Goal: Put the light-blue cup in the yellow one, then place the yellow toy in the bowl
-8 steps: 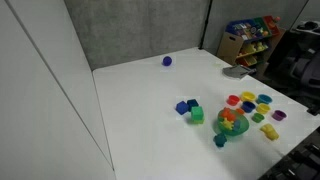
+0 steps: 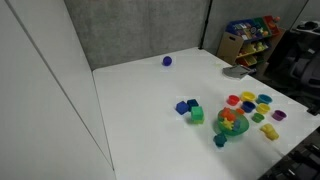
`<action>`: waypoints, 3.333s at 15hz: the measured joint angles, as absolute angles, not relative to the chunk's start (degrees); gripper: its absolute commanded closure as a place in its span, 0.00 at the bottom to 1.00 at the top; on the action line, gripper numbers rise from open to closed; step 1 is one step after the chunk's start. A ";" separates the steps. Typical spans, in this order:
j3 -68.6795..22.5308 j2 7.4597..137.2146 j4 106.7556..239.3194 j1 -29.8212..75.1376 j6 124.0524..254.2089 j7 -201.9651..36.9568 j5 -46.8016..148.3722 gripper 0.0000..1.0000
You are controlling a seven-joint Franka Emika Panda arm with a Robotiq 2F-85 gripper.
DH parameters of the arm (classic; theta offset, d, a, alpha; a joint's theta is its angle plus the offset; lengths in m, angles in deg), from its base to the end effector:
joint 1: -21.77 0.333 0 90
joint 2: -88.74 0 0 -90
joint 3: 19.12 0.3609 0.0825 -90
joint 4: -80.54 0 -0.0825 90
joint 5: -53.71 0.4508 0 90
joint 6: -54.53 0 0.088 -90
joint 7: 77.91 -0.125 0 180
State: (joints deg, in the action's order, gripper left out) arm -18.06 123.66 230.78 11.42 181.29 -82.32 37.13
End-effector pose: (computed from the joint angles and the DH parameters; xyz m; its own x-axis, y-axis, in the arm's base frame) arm 0.4080 -0.0806 0.4548 0.9789 -0.0635 0.1941 -0.1126 -0.9607 0.2539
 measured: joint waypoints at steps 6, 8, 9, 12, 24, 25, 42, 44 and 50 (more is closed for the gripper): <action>-18.35 116.17 227.36 11.61 182.87 -84.41 37.17 0.00; -19.26 111.99 224.83 11.49 183.35 -84.75 37.20 0.00; -19.99 110.03 223.61 11.39 183.44 -84.77 37.25 0.00; -23.10 104.99 220.75 10.95 183.57 -84.76 37.63 0.00; -36.39 90.09 214.79 5.42 192.32 -76.05 47.24 0.00; -37.02 88.30 213.79 4.96 192.55 -74.38 49.08 0.00; -37.19 69.57 203.07 1.14 196.56 -71.58 58.29 0.00; -36.48 65.31 200.61 -0.13 197.83 -71.16 59.66 0.00; -33.03 53.58 192.16 -4.33 198.57 -70.78 61.35 0.00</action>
